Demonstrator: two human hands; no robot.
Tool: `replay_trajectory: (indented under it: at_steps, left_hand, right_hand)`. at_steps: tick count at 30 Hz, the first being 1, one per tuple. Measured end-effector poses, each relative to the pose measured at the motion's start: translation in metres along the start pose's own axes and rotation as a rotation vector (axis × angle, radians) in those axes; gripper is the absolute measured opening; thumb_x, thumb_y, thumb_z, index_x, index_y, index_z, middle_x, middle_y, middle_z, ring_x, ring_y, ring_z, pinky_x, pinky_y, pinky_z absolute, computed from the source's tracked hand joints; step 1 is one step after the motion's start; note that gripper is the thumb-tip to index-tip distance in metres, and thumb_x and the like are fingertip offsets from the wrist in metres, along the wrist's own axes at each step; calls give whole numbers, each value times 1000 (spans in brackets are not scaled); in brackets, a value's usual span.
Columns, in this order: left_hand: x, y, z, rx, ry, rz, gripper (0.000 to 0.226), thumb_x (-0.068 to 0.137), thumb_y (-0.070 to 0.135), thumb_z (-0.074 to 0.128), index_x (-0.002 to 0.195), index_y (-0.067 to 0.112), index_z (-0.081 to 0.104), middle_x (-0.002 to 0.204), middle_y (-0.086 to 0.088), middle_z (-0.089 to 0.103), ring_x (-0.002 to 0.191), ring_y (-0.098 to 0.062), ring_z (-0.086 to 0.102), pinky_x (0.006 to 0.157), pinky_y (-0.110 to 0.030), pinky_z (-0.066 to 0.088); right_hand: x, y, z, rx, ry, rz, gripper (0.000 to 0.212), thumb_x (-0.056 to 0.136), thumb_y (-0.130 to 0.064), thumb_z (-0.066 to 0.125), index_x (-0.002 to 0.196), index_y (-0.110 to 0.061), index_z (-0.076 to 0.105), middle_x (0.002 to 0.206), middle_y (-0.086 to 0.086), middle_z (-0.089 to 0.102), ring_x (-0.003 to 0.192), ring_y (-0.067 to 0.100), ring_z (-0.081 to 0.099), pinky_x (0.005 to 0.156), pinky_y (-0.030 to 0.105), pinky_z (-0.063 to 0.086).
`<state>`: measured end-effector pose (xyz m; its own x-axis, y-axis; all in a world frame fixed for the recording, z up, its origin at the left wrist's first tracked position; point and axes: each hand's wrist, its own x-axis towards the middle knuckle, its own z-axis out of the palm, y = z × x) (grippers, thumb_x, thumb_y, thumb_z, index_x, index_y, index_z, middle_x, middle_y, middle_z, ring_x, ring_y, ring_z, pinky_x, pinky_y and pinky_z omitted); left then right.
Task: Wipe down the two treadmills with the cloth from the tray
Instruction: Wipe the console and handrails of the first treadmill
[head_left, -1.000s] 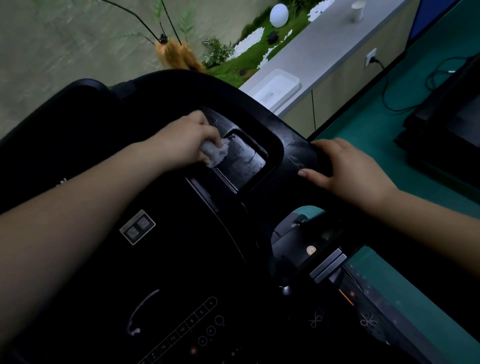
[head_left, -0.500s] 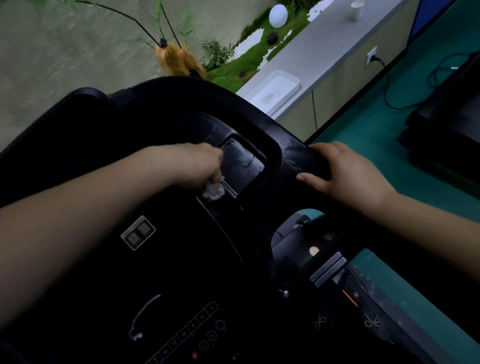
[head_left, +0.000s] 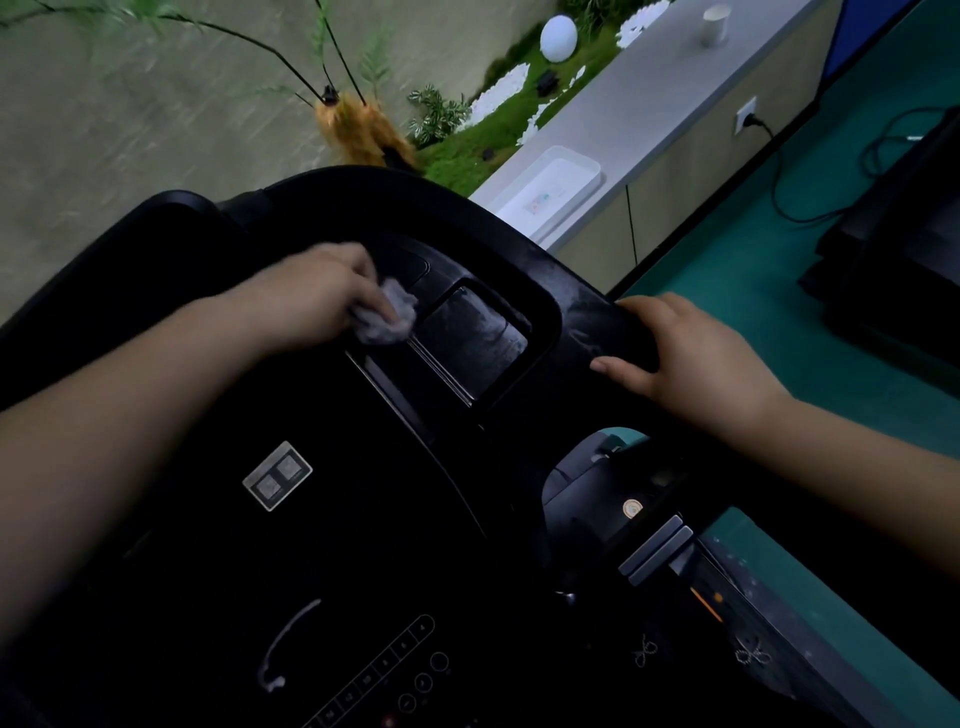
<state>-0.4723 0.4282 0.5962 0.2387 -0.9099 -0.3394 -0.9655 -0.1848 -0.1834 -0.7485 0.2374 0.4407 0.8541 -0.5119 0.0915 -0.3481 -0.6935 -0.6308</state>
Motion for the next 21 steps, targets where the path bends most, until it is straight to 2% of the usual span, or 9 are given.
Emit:
replay_trajectory:
  at_steps: [2,5,7,9,12,15,18,21]
  left_hand:
    - [-5,-14,-4,24,157,-111,41,69,-2,77,104,17,75,101,-18,58,89,-38,60,80,-32,45]
    - [0,-7,6,4,347,-295,38,78,1,72,114,13,70,115,-20,54,101,-39,55,87,-28,40]
    - [5,8,17,9,357,-390,33,86,4,60,116,16,67,121,-17,53,106,-38,51,89,-34,42]
    - [7,32,28,-6,320,-385,32,90,8,53,117,20,65,124,-15,52,109,-36,48,88,-40,42]
    - [11,71,48,-91,271,-220,27,88,23,60,115,23,65,119,-11,54,108,-30,50,87,-36,43]
    - [16,87,55,-67,187,-87,37,89,21,57,127,22,61,123,-13,49,112,-33,45,90,-44,45]
    - [19,70,48,-54,271,-267,36,91,19,54,126,23,60,121,-11,47,111,-32,43,90,-41,44]
    - [29,84,52,-30,347,-311,31,93,15,52,122,18,61,119,-11,47,108,-31,43,84,-39,44]
  right_hand:
    - [0,0,0,1,0,2,71,79,-66,52,134,-22,46,121,4,55,110,25,56,87,36,48]
    - [1,0,1,-10,-2,0,72,79,-68,51,134,-22,46,120,4,56,109,25,56,87,35,48]
    - [1,1,2,-17,1,2,71,79,-67,52,134,-21,46,120,4,56,109,26,56,86,35,47]
    - [1,1,2,-21,5,0,71,79,-67,52,134,-21,46,119,5,56,109,26,56,86,35,47]
    - [0,0,2,-18,3,2,70,78,-67,52,133,-23,46,118,4,56,107,26,57,84,35,47]
    - [0,1,2,-22,4,5,71,78,-68,51,132,-23,46,118,4,56,106,26,57,84,35,47]
    - [0,1,2,-27,3,1,71,78,-69,50,132,-24,46,118,3,56,108,25,56,84,34,47]
    - [0,1,2,-31,11,2,71,78,-68,51,133,-23,46,119,2,56,108,24,56,82,31,45]
